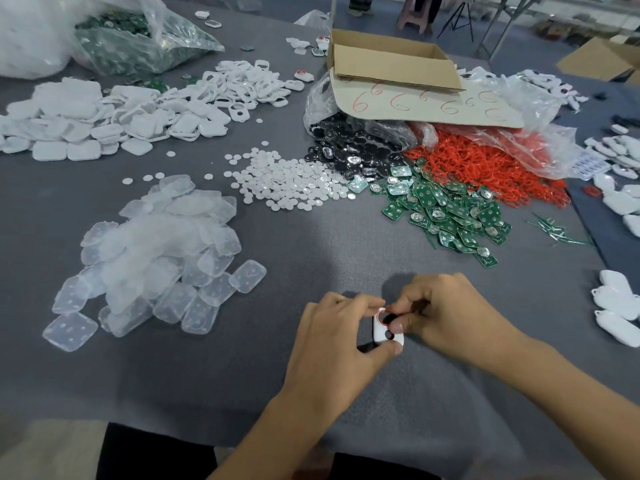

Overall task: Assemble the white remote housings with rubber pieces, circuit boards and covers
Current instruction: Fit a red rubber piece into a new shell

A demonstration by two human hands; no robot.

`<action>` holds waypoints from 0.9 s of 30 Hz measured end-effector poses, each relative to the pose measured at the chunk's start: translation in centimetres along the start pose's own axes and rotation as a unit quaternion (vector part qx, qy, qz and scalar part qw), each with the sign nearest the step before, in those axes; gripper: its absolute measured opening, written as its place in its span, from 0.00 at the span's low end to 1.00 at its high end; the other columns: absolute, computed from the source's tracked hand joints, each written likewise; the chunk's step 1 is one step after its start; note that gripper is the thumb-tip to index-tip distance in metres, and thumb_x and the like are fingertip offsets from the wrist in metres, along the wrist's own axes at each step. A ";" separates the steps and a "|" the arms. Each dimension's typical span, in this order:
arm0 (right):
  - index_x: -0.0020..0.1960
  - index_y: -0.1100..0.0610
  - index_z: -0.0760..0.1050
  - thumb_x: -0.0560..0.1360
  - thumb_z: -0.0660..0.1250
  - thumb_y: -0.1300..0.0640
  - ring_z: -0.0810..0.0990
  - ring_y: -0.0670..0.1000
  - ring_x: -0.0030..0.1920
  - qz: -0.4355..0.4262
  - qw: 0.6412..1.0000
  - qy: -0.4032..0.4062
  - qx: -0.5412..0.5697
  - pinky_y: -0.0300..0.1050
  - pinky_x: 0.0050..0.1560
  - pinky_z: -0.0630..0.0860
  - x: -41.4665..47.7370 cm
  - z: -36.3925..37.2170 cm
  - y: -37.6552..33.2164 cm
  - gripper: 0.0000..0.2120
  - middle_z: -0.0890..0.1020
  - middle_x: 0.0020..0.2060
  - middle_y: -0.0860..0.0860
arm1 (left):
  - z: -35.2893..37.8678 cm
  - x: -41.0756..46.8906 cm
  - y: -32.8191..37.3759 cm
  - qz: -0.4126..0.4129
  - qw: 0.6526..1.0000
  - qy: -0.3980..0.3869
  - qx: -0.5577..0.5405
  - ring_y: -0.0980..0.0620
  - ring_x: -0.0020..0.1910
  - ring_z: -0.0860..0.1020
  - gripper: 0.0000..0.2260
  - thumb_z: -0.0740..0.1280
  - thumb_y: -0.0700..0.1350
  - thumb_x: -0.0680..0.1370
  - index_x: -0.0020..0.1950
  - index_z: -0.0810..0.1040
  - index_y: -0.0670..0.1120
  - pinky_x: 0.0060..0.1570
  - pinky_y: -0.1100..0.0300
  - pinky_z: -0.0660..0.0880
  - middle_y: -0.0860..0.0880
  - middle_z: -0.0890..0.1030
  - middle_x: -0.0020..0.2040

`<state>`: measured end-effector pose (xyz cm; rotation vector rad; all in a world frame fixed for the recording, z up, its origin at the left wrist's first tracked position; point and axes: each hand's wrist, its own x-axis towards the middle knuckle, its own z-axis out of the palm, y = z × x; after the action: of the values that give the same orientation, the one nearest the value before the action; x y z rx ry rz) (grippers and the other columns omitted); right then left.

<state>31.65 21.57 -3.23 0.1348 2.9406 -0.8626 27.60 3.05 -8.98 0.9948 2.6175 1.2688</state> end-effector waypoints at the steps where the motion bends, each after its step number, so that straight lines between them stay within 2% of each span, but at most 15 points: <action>1: 0.38 0.47 0.85 0.66 0.82 0.56 0.82 0.41 0.38 -0.022 1.000 -0.006 0.005 0.31 0.38 0.72 0.1 -0.2 0.2 0.08 0.83 0.35 0.40 | 0.0 0.0 0.0 -0.001 1.000 0.000 -0.003 0.74 0.57 0.65 0.22 0.74 0.63 0.69 0.61 0.75 0.63 0.56 0.66 0.64 0.78 0.73 0.51; 3: 0.39 0.47 0.85 0.65 0.82 0.54 0.81 0.45 0.40 -0.045 0.997 -0.031 0.051 0.34 0.40 0.73 0.4 -0.6 0.6 0.07 0.83 0.36 0.43 | -0.1 -0.1 0.1 -0.003 1.000 0.001 -0.010 0.77 0.58 0.62 0.23 0.75 0.62 0.69 0.61 0.74 0.63 0.54 0.66 0.64 0.84 0.67 0.53; 5: 0.39 0.47 0.86 0.64 0.82 0.55 0.81 0.46 0.39 -0.052 0.993 -0.065 0.085 0.33 0.39 0.72 1.1 -0.9 0.9 0.07 0.82 0.36 0.42 | -0.2 -0.1 0.2 -0.004 1.000 0.004 -0.017 0.79 0.60 0.60 0.23 0.75 0.61 0.68 0.61 0.74 0.63 0.53 0.65 0.64 0.87 0.63 0.56; 8: 0.38 0.51 0.86 0.63 0.83 0.58 0.80 0.43 0.37 -0.033 0.985 -0.130 0.112 0.33 0.40 0.72 2.6 -1.6 1.0 0.07 0.82 0.36 0.44 | -0.1 0.0 0.2 -0.008 0.999 -0.004 -0.031 0.79 0.60 0.60 0.25 0.76 0.60 0.68 0.62 0.72 0.64 0.53 0.64 0.63 0.87 0.63 0.56; 10: 0.37 0.51 0.85 0.62 0.83 0.60 0.82 0.44 0.37 -0.003 0.973 -0.193 0.128 0.33 0.40 0.74 3.9 -2.0 0.7 0.08 0.85 0.36 0.46 | -0.1 0.1 0.1 -0.009 0.999 -0.010 -0.036 0.78 0.60 0.60 0.24 0.76 0.59 0.68 0.61 0.73 0.64 0.53 0.65 0.63 0.87 0.64 0.55; 12: 0.34 0.49 0.84 0.61 0.84 0.60 0.84 0.44 0.38 0.027 0.963 -0.249 0.104 0.31 0.39 0.75 5.4 -2.2 0.1 0.11 0.87 0.36 0.48 | 0.1 0.1 0.0 -0.014 0.999 -0.013 -0.038 0.77 0.59 0.62 0.22 0.76 0.59 0.67 0.59 0.76 0.63 0.53 0.65 0.63 0.84 0.68 0.54; 15: 0.32 0.49 0.83 0.59 0.85 0.57 0.82 0.43 0.35 0.060 0.963 -0.263 0.016 0.32 0.37 0.74 6.7 -2.0 -0.6 0.11 0.87 0.35 0.49 | 0.3 0.1 0.1 -0.026 0.999 -0.018 -0.035 0.74 0.59 0.64 0.22 0.76 0.60 0.68 0.61 0.77 0.62 0.56 0.65 0.63 0.75 0.74 0.50; 17: 0.32 0.50 0.83 0.59 0.85 0.59 0.81 0.42 0.33 0.081 0.966 -0.246 0.024 0.30 0.36 0.73 6.2 -1.9 -0.9 0.11 0.86 0.33 0.48 | 0.2 -0.2 0.2 -0.005 1.000 -0.020 -0.018 0.74 0.58 0.65 0.21 0.75 0.60 0.69 0.61 0.79 0.61 0.57 0.65 0.63 0.74 0.75 0.52; 19: 0.33 0.49 0.84 0.60 0.85 0.59 0.81 0.39 0.32 0.099 0.974 -0.198 0.044 0.30 0.36 0.73 4.6 -1.9 -1.0 0.11 0.85 0.31 0.45 | 0.1 -0.4 0.4 0.035 0.999 -0.015 0.024 0.67 0.59 0.68 0.18 0.71 0.61 0.73 0.61 0.80 0.58 0.57 0.61 0.65 0.67 0.79 0.57; 21: 0.35 0.46 0.84 0.61 0.85 0.56 0.79 0.36 0.31 0.098 0.989 -0.104 0.027 0.28 0.35 0.70 2.4 -1.4 -1.0 0.11 0.83 0.29 0.41 | 0.1 -0.7 0.5 0.053 0.998 -0.001 0.045 0.58 0.59 0.72 0.18 0.68 0.62 0.74 0.59 0.82 0.54 0.55 0.59 0.69 0.62 0.79 0.57; 24: 0.42 0.45 0.82 0.65 0.82 0.50 0.78 0.36 0.39 0.114 0.993 0.037 -0.018 0.27 0.37 0.69 -1.2 0.4 -1.3 0.10 0.81 0.33 0.41 | 0.2 -0.9 0.7 0.074 0.993 0.021 0.086 0.52 0.55 0.75 0.18 0.68 0.61 0.75 0.59 0.83 0.51 0.50 0.56 0.72 0.57 0.79 0.53; 27: 0.44 0.49 0.82 0.72 0.76 0.59 0.78 0.40 0.38 0.167 0.974 0.114 0.097 0.29 0.37 0.70 -3.0 2.9 -2.3 0.06 0.81 0.38 0.44 | 0.5 -1.0 1.1 0.110 0.983 0.030 0.143 0.49 0.50 0.78 0.18 0.66 0.56 0.77 0.60 0.83 0.47 0.45 0.54 0.76 0.54 0.80 0.50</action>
<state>34.57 17.84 -4.15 0.7641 2.8936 -1.1404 29.17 3.31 -8.75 1.3429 2.8602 0.9884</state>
